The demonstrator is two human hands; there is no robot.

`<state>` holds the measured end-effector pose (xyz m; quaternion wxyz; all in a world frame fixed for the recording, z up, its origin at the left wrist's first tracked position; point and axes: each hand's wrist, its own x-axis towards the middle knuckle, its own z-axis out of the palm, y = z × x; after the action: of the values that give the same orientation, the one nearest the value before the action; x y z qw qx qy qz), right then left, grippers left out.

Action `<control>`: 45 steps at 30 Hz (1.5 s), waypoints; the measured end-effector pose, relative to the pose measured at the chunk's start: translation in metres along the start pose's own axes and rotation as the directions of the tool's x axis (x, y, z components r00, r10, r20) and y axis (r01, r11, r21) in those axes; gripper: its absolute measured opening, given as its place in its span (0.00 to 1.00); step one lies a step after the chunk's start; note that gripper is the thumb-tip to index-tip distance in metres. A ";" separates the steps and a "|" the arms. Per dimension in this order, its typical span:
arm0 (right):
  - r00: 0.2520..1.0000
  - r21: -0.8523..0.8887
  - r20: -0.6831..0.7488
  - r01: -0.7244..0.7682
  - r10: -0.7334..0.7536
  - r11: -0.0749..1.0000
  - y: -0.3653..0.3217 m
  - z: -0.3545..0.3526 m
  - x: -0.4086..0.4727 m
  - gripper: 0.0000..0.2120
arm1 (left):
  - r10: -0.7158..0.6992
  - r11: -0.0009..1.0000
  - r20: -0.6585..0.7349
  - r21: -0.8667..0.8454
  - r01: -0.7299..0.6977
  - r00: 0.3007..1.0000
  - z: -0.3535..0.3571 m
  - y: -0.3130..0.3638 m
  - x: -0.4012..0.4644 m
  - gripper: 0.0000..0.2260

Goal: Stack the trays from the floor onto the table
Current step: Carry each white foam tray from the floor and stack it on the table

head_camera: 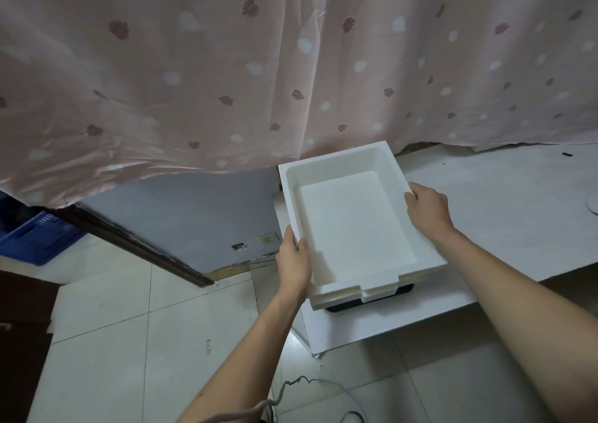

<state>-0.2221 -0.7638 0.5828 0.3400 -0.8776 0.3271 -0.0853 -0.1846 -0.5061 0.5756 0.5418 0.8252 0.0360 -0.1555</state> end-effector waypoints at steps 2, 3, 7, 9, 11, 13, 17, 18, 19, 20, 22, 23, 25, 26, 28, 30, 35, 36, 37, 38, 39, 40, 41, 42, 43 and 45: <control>1.000 -0.013 -0.002 0.004 -0.004 1.000 0.002 0.002 -0.001 0.15 | -0.006 1.000 -0.004 -0.001 0.006 1.000 0.001 -0.003 -0.002 0.10; 1.000 -0.021 -0.001 0.009 -0.009 1.000 0.004 0.004 -0.002 0.15 | -0.008 1.000 -0.009 0.001 0.008 1.000 0.002 -0.005 -0.002 0.10; 1.000 -0.051 0.004 0.030 -0.030 0.998 0.007 0.009 -0.004 0.14 | -0.003 0.998 -0.034 0.060 0.005 0.999 0.007 -0.013 -0.008 0.15; 0.999 -0.058 0.002 0.048 -0.048 0.997 0.010 0.010 -0.004 0.14 | -0.009 0.996 -0.045 0.092 0.013 0.999 0.008 -0.015 -0.009 0.17; 0.999 -0.074 0.007 0.050 -0.050 0.996 0.012 0.011 -0.003 0.13 | -0.010 0.992 -0.048 0.125 0.016 0.999 0.012 -0.018 -0.007 0.17; 0.999 -0.095 0.014 0.038 -0.037 0.995 0.012 0.013 -0.001 0.13 | -0.015 0.989 -0.044 0.145 0.021 0.999 0.013 -0.018 -0.005 0.16; 1.000 -0.120 0.020 0.008 -0.006 0.993 0.014 0.020 0.000 0.15 | -0.016 0.985 -0.034 0.172 0.021 0.999 0.014 -0.021 -0.003 0.18; 1.000 -0.118 0.019 0.010 -0.008 0.993 0.014 0.021 0.000 0.15 | -0.013 0.984 -0.037 0.178 0.020 0.999 0.015 -0.021 -0.002 0.18; 1.000 -0.119 0.015 0.014 -0.012 0.993 0.015 0.022 -0.001 0.14 | -0.007 0.983 -0.040 0.185 0.015 0.999 0.016 -0.023 -0.001 0.17; 1.000 -0.125 0.014 0.014 -0.012 0.992 0.015 0.023 -0.001 0.14 | -0.009 0.981 -0.042 0.193 0.017 0.999 0.017 -0.023 -0.001 0.16; 1.000 -0.128 0.017 0.002 0.000 0.992 0.016 0.025 -0.001 0.14 | -0.010 0.980 -0.043 0.196 0.018 0.999 0.018 -0.024 0.000 0.16; 1.000 -0.127 0.018 -0.003 0.005 0.992 0.017 0.026 0.000 0.13 | -0.010 0.981 -0.045 0.192 0.019 0.999 0.019 -0.026 0.001 0.16; 1.000 -0.143 0.021 -0.011 0.014 0.990 0.019 0.029 0.000 0.13 | -0.032 0.982 -0.045 0.183 0.040 0.998 0.019 -0.029 0.003 0.17; 1.000 -0.166 0.023 -0.004 0.008 0.986 0.019 0.030 0.000 0.12 | -0.052 0.982 -0.038 0.182 0.058 0.998 0.019 -0.030 0.004 0.17; 0.999 -0.215 0.032 0.006 0.001 0.977 0.019 0.033 0.001 0.12 | -0.075 0.980 -0.025 0.184 0.078 0.997 0.020 -0.032 0.006 0.19; 0.999 -0.219 0.037 -0.010 0.019 0.976 0.018 0.034 0.002 0.12 | -0.064 0.980 -0.015 0.187 0.066 0.998 0.020 -0.032 0.006 0.19; 0.998 -0.221 0.039 -0.029 0.039 0.975 0.019 0.038 0.003 0.11 | -0.068 0.983 0.007 0.169 0.066 0.998 0.019 -0.035 0.008 0.21; 0.998 -0.222 0.046 -0.032 0.043 0.975 0.018 0.037 0.004 0.11 | -0.077 0.985 0.014 0.159 0.074 0.997 0.019 -0.035 0.009 0.21; 0.998 -0.218 0.054 -0.033 0.046 0.975 0.017 0.037 0.004 0.12 | -0.085 0.986 0.023 0.146 0.080 0.996 0.018 -0.035 0.010 0.20; 0.997 -0.210 0.062 -0.040 0.054 0.977 0.015 0.036 0.004 0.12 | -0.089 0.987 0.039 0.135 0.083 0.995 0.016 -0.033 0.010 0.19; 0.996 -0.196 0.065 -0.048 0.062 0.979 0.012 0.035 0.003 0.12 | -0.093 0.989 0.053 0.121 0.086 0.994 0.012 -0.031 0.011 0.18; 0.996 -0.186 0.066 -0.055 0.068 0.981 0.007 0.034 0.003 0.12 | -0.087 0.992 0.066 0.102 0.081 0.994 0.008 -0.030 0.012 0.18; 0.996 -0.175 0.058 -0.056 0.067 0.983 0.001 0.034 0.002 0.12 | -0.081 0.994 0.074 0.083 0.074 0.994 0.003 -0.029 0.015 0.19; 0.997 -0.163 0.051 -0.044 0.053 0.986 -0.007 0.035 0.001 0.12 | -0.067 0.996 0.078 0.070 0.061 0.995 -0.002 -0.029 0.018 0.19; 0.998 -0.147 0.042 -0.031 0.037 0.989 -0.015 0.037 0.000 0.15 | -0.057 0.997 0.070 0.052 0.054 0.996 -0.008 -0.028 0.022 0.20; 1.000 -0.115 0.023 -0.007 0.010 0.993 -0.037 0.040 -0.002 0.20 | -0.062 0.998 0.039 -0.004 0.062 0.997 -0.022 -0.028 0.032 0.20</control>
<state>-0.1901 -0.7205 0.5766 0.2929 -0.8953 0.3313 -0.0542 -0.1562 -0.4782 0.5492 0.5395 0.8190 0.0515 -0.1882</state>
